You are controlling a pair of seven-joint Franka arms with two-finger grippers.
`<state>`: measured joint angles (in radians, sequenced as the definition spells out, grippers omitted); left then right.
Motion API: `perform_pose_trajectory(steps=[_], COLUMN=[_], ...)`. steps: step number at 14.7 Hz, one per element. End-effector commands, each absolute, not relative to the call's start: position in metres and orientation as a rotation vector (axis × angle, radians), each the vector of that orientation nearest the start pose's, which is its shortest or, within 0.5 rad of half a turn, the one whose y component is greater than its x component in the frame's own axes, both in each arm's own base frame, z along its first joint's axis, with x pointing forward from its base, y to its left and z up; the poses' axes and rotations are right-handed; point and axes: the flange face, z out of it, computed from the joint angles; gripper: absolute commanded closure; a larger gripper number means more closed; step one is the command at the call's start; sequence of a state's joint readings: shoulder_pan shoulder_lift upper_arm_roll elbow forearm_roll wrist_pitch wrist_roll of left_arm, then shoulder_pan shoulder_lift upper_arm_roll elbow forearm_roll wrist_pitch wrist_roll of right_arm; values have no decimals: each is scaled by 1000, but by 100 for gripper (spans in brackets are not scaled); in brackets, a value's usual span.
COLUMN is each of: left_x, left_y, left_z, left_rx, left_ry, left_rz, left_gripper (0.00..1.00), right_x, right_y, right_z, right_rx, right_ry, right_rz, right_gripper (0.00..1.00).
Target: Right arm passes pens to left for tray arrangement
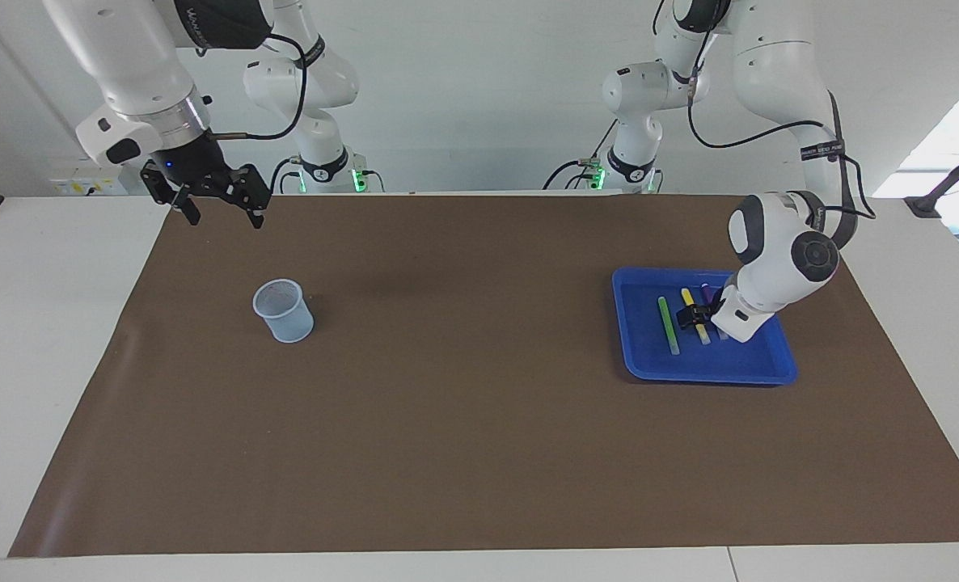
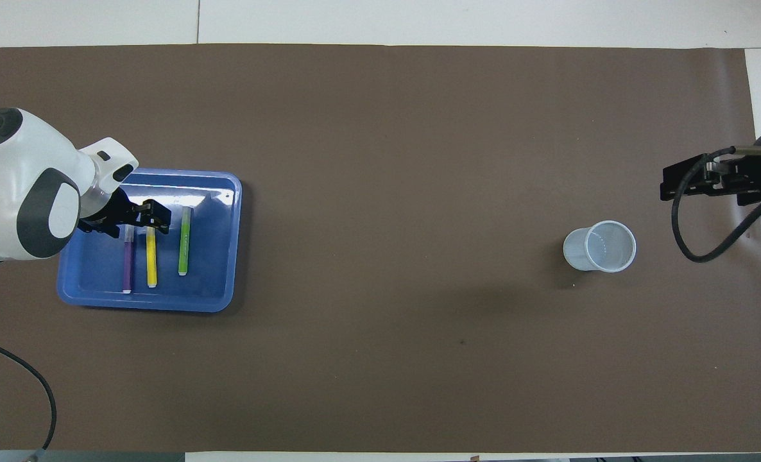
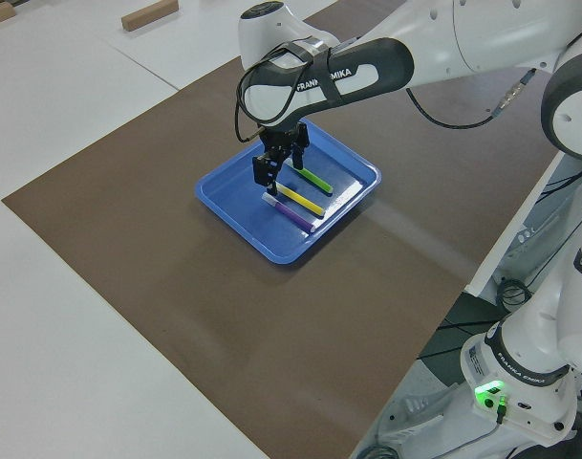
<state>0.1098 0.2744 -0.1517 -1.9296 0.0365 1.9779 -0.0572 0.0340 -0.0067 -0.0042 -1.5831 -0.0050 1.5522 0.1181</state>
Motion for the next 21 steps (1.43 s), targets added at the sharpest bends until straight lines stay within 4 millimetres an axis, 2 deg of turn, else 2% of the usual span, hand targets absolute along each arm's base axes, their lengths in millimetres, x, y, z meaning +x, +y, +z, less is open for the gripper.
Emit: perform_pose_trajectory(steps=[1,4,7,10,12,13,15,17,19,21], left_x=[585,580,550,523,505,505,507,510,515,517], left_y=[-18,-20,-23,-22,-23,-22,-33,-37,-32,-40], left_z=[398,469,539,586,605,606,609,624,651,656], left_rx=[-3137,-3158,-3151,-3142,-3135,-3136,-3139,-3146,-3150,-3144], left_ry=[-20,-53,-67,-123,-128,-131,-94,-73,-85,-69], left_rz=[346,344,237,172,164,164,157,164,226,242], left_gripper=[0,0,0,0,0,0,0,0,0,0], right_x=[546,546,545,545,545,545,545,545,545,545], right_y=[12,12,9,9,9,9,9,9,9,9], right_z=[618,617,617,617,617,616,616,617,616,617], right_rx=[-3127,-3127,-3127,-3127,-3127,-3127,-3127,-3127,-3127,-3127], right_ry=[103,110,115,115,115,115,115,115,115,115], right_rz=[59,61,66,68,68,71,71,68,71,68], right_gripper=[0,0,0,0,0,0,0,0,0,0])
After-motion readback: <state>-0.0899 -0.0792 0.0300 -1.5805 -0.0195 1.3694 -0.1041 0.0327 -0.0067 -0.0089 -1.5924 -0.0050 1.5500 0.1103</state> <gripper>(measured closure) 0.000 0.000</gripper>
